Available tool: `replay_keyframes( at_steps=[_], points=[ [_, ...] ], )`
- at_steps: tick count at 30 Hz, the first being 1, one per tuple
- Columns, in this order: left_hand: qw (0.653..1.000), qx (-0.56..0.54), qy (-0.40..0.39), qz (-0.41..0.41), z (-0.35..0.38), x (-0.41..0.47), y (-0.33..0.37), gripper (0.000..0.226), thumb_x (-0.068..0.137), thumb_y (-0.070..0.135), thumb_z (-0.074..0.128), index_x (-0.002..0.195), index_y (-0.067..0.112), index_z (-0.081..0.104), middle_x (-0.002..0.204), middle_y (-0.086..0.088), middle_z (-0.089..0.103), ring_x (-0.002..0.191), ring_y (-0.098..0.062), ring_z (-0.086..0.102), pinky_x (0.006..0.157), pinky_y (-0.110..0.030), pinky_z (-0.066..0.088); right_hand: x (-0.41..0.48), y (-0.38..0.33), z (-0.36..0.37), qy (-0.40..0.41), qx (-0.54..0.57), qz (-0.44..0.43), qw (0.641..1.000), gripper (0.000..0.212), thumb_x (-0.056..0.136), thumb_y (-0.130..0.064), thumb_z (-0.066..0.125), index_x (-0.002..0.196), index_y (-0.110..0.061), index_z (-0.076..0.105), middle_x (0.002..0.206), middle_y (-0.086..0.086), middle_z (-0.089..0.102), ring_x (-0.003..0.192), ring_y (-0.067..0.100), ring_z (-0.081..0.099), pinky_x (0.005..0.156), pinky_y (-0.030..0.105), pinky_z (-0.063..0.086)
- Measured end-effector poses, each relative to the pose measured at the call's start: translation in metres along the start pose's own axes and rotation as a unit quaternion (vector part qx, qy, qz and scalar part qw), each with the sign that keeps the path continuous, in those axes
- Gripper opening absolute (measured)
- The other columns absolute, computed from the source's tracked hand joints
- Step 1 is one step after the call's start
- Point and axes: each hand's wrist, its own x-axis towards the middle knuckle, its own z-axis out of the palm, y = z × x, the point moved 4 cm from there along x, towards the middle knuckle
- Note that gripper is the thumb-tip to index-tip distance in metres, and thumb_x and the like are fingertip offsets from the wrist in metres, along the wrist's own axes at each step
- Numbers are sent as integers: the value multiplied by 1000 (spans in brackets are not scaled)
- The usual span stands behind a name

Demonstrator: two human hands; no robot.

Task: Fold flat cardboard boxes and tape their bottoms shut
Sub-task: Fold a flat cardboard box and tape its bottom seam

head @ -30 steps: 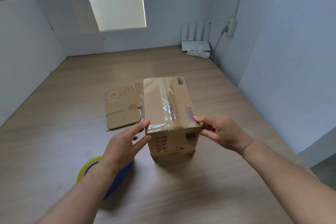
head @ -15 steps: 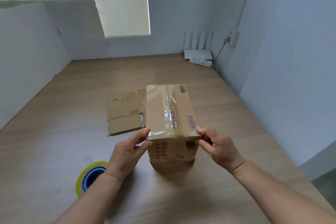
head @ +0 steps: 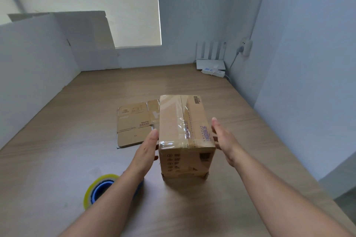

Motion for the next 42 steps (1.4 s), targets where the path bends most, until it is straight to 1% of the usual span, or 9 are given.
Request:
replay_keyframes(
  at_steps=[5, 9, 13, 20, 24, 27, 34, 39, 42],
  points=[
    [997, 38, 26, -53, -7, -1, -3, 69, 74, 79, 24, 116, 33, 54, 91, -11, 71, 84, -26, 68, 73, -37, 55, 0, 10, -13, 40, -107, 78, 990, 76, 84, -78, 24, 86, -13, 65, 83, 12, 71, 78, 28, 67, 77, 43, 57],
    [992, 68, -35, -101, 3, -6, -8, 68, 75, 79, 23, 115, 33, 53, 102, 1, 68, 93, -14, 66, 65, -25, 52, -9, 25, -7, -39, -81, 152, 984, 79, 81, -82, 16, 98, -24, 66, 98, 7, 69, 93, 27, 64, 80, 43, 54],
    [995, 58, -35, -74, 5, -6, 3, 69, 76, 76, 32, 120, 29, 57, 110, 3, 67, 99, -13, 64, 71, -28, 54, -11, 14, -5, -37, -42, 118, 992, 76, 83, -79, 17, 106, -27, 68, 112, 4, 67, 107, 26, 59, 99, 49, 44],
    [987, -148, 18, 51, -15, -2, 48, 69, 74, 76, 33, 100, 19, 62, 106, -5, 71, 102, -19, 66, 80, -32, 52, -9, -31, -24, -42, 226, -46, 972, 76, 88, -73, 20, 111, -17, 65, 104, 2, 72, 96, 15, 65, 70, 34, 46],
    [988, -146, 37, -26, -15, -4, 34, 88, 62, 84, 34, 114, 17, 58, 112, -11, 67, 107, -26, 62, 87, -43, 53, -14, -30, -16, -35, 139, -37, 989, 76, 72, -83, 29, 95, -21, 66, 87, -4, 71, 85, 12, 66, 68, 33, 49],
    [993, -86, 13, -79, -9, -12, 19, 91, 63, 85, 31, 133, 28, 49, 124, -7, 62, 113, -25, 59, 88, -48, 54, -22, -17, -2, -31, 2, -33, 999, 78, 70, -84, 34, 115, -25, 60, 104, -8, 63, 103, 15, 57, 91, 45, 49],
    [990, 89, 30, -103, 1, -15, 21, 73, 89, 53, 55, 149, 24, 25, 146, -7, 41, 124, -26, 48, 80, -39, 58, -23, -7, 8, 4, -137, -18, 990, 38, 88, -50, 56, 103, -15, 56, 97, 4, 60, 96, 27, 62, 81, 47, 56],
    [986, 130, 51, -93, 2, -8, 18, 43, 98, 24, 48, 139, 13, 41, 117, -8, 56, 100, -22, 58, 73, -38, 59, -25, -16, 4, 17, -160, -1, 987, 4, 85, -18, 55, 82, -15, 56, 82, 8, 60, 75, 27, 62, 60, 40, 56],
    [983, 156, 71, -71, -4, -9, 16, 15, 99, 19, 42, 104, 10, 53, 82, -4, 50, 76, -19, 53, 77, -47, 58, -27, -18, 10, -72, -158, 5, 985, 33, 77, -1, 52, 107, -13, 59, 91, 10, 59, 73, 23, 56, 60, 33, 47]
  ],
)
